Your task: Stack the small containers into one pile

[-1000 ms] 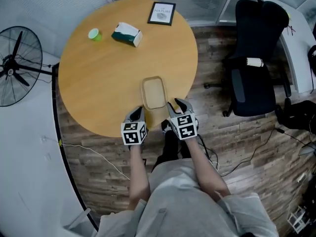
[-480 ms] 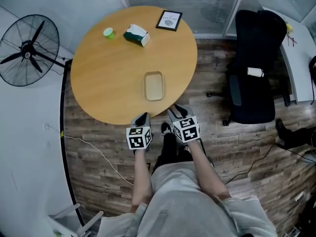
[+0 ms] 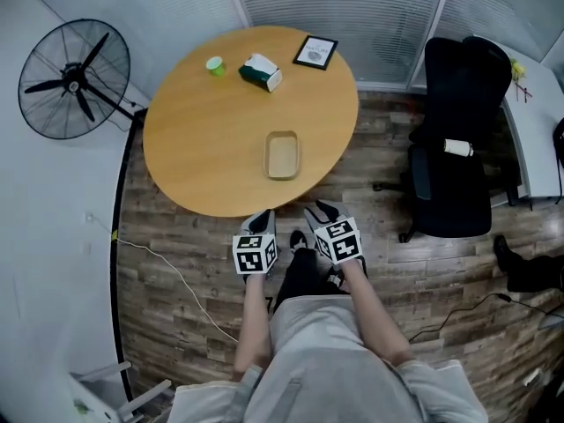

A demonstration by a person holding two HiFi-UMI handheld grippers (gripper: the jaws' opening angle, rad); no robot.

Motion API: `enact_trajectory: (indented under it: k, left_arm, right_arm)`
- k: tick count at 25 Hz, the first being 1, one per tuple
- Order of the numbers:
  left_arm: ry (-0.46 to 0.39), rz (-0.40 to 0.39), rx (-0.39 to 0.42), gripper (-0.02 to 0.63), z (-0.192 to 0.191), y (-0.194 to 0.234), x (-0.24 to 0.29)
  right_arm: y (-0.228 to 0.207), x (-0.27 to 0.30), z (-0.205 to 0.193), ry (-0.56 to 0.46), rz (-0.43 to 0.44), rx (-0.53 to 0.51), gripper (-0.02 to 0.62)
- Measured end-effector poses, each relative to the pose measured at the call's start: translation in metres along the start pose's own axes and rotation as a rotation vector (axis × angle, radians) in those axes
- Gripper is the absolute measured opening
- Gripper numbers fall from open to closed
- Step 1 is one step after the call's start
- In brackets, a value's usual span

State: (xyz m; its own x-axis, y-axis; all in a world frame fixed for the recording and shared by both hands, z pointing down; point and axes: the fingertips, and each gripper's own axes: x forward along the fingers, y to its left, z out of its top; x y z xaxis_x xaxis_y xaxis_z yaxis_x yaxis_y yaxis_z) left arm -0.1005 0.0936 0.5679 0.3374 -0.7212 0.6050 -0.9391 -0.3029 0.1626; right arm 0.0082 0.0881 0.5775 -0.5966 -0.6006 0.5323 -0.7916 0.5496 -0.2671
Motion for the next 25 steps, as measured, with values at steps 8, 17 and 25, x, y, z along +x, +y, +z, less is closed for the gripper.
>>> enact_trajectory:
  k: [8,17,25]
  left_arm:
    - [0.001,0.001,0.018,0.005,-0.001,-0.005,-0.005]
    - [-0.008,-0.003,0.022,0.005,0.006,-0.005,-0.005]
    - [-0.017,0.001,0.029,0.005,0.011,-0.002,-0.01]
  right_arm:
    - [0.001,-0.005,-0.004,0.013,0.013,-0.014,0.129]
    - [0.003,-0.003,0.002,0.001,0.025,-0.027,0.115]
    - [0.006,-0.001,0.007,-0.011,0.022,-0.03,0.078]
